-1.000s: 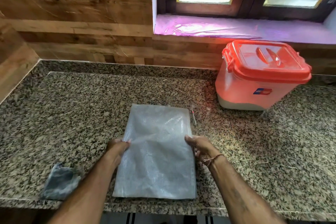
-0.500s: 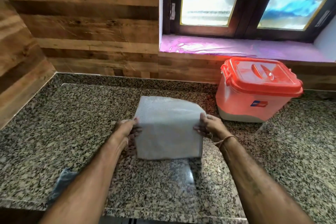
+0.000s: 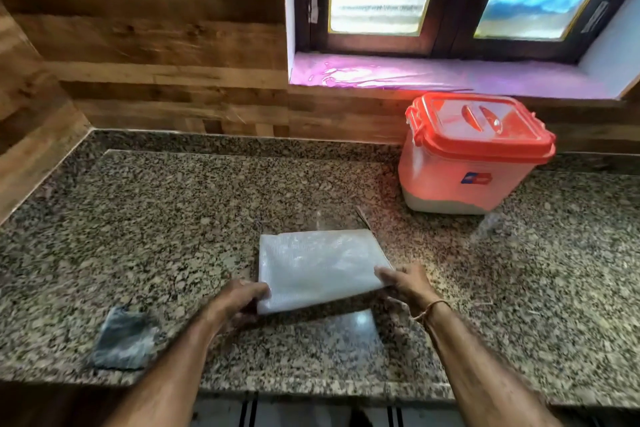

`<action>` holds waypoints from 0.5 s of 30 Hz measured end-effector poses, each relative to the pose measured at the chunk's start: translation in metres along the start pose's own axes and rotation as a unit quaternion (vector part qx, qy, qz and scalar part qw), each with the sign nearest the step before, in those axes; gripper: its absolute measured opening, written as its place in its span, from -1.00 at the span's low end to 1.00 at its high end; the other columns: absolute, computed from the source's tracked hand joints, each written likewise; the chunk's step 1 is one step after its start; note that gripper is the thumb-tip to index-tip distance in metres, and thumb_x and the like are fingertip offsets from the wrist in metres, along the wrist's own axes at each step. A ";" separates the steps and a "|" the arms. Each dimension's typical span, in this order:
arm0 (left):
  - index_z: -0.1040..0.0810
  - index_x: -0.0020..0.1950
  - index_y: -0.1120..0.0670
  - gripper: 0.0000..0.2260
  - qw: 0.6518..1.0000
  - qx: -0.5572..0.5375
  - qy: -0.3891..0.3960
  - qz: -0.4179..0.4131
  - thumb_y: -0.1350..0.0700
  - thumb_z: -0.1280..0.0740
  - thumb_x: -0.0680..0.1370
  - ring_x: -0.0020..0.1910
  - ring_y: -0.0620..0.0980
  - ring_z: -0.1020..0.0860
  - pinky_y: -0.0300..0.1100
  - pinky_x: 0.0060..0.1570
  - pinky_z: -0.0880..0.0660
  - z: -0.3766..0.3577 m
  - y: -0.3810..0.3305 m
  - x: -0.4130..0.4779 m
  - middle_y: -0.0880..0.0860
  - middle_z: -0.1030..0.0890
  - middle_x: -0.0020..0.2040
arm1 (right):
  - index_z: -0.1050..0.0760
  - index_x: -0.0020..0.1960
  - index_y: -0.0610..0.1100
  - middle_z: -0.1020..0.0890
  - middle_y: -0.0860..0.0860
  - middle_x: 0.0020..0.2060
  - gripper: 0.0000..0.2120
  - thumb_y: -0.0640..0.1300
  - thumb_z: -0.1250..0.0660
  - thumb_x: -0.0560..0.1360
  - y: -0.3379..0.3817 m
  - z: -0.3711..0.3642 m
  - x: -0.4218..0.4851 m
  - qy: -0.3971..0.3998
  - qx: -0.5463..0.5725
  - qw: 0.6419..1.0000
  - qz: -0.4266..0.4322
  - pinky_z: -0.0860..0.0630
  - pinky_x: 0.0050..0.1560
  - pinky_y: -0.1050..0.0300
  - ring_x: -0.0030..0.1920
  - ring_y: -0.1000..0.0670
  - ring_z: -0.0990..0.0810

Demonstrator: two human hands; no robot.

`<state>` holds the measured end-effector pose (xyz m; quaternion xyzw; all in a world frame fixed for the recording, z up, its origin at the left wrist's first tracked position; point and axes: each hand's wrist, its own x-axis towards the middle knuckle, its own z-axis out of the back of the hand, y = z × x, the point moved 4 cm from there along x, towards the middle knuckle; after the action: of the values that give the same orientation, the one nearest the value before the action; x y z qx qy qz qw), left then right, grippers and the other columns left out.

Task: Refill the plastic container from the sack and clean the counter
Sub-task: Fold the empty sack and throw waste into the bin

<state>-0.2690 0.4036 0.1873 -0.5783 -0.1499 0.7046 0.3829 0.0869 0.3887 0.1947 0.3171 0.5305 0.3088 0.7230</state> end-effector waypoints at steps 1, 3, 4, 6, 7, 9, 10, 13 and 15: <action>-0.61 -0.01 0.15 -0.76 1.000 0.010 -0.011 0.002 -0.01 -0.46 0.51 -0.14 0.09 -0.62 -0.11 -0.21 -0.53 -0.006 0.002 -0.003 0.17 -0.69 -0.05 | -0.47 -0.33 -0.14 -0.56 -0.10 -0.42 -0.68 -0.04 -0.58 0.35 -0.009 0.003 -0.002 -0.003 -0.034 0.999 0.003 -0.44 -0.42 0.14 -0.47 -0.01 -0.52; -0.51 0.00 0.11 -0.67 0.996 0.019 -0.078 -0.030 -0.15 -0.40 0.57 -0.15 0.11 -0.64 -0.13 -0.23 -0.52 -0.014 0.004 -0.001 0.16 -0.68 0.00 | -0.47 -0.37 -0.09 -0.51 -0.05 -0.48 -0.70 -0.13 -0.56 0.39 -0.022 0.007 -0.001 -0.004 -0.082 0.997 0.016 -0.28 -0.49 0.22 -0.54 0.06 -0.41; -0.46 0.10 0.10 -0.61 0.991 0.024 -0.120 -0.058 -0.19 -0.41 0.56 -0.07 0.14 -0.64 -0.08 -0.17 -0.56 -0.017 0.002 0.000 0.19 -0.66 0.11 | -0.46 -0.43 -0.07 -0.49 -0.03 -0.50 -0.68 -0.15 -0.56 0.36 -0.025 0.009 0.000 -0.002 -0.104 0.994 0.029 -0.26 -0.46 0.21 -0.53 0.05 -0.39; -0.25 0.49 0.03 -0.30 0.963 0.111 -0.207 -0.130 -0.13 -0.51 0.49 0.24 0.18 -0.54 0.10 0.10 -0.59 -0.021 -0.005 0.002 0.22 -0.41 0.46 | -0.47 -0.46 -0.07 -0.51 0.01 -0.51 -0.70 -0.17 -0.56 0.30 -0.029 0.011 0.004 -0.004 -0.142 0.989 0.030 -0.33 -0.39 0.15 -0.47 0.02 -0.44; -0.11 0.62 -0.06 -0.14 0.931 0.214 -0.234 -0.179 -0.08 -0.55 0.46 0.38 0.20 -0.43 0.14 0.19 -0.56 -0.025 -0.007 0.005 0.20 -0.23 0.58 | -0.49 -0.42 -0.08 -0.54 0.01 -0.49 -0.74 -0.18 -0.56 0.30 -0.029 0.012 0.006 -0.007 -0.155 0.987 0.026 -0.37 -0.39 0.15 -0.44 0.01 -0.47; -0.03 0.66 -0.17 -0.18 0.837 0.436 -0.202 -0.260 -0.05 -0.46 0.54 0.60 0.21 -0.15 0.22 0.41 -0.36 -0.044 -0.012 0.003 0.12 0.05 0.69 | -0.49 -0.30 -0.08 -0.60 -0.01 -0.37 -0.74 -0.17 -0.59 0.30 -0.029 0.016 0.012 -0.035 -0.175 0.984 0.021 -0.46 -0.36 0.14 -0.36 -0.02 -0.54; -0.04 0.66 -0.17 -0.30 0.802 0.502 -0.167 -0.277 -0.06 -0.35 0.62 0.65 0.17 -0.01 0.23 0.52 -0.18 -0.053 -0.010 0.002 0.07 0.10 0.70 | -0.50 -0.21 -0.08 -0.63 -0.02 -0.27 -0.72 -0.15 -0.61 0.29 -0.032 0.017 0.016 -0.059 -0.166 0.984 0.018 -0.53 -0.27 0.10 -0.27 -0.04 -0.58; -0.18 0.63 -0.13 -0.46 0.808 0.527 -0.133 -0.227 -0.18 -0.19 0.66 0.62 0.10 -0.13 0.20 0.57 -0.04 -0.062 -0.005 0.007 0.09 -0.15 0.65 | -0.50 0.14 -0.18 -0.68 -0.15 0.02 -0.44 -0.06 -0.65 0.26 -0.049 0.018 0.029 -0.111 0.014 0.994 -0.016 -0.66 0.02 -0.07 -0.03 -0.13 -0.69; -0.25 0.56 -0.09 -0.40 0.795 0.549 -0.145 -0.214 -0.34 -0.20 0.59 0.45 0.08 -0.37 0.19 0.52 -0.14 -0.065 -0.012 0.010 0.11 -0.34 0.51 | -0.54 0.17 -0.27 -0.72 -0.26 0.02 -0.50 -0.06 -0.61 0.36 -0.046 0.003 0.017 -0.077 0.178 0.980 -0.031 -0.70 -0.08 -0.01 -0.09 -0.12 -0.73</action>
<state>-0.2042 0.4035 0.1691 -0.1145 0.0888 0.6446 0.7507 0.0989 0.3737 0.1492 0.4474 0.5290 0.1612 0.7029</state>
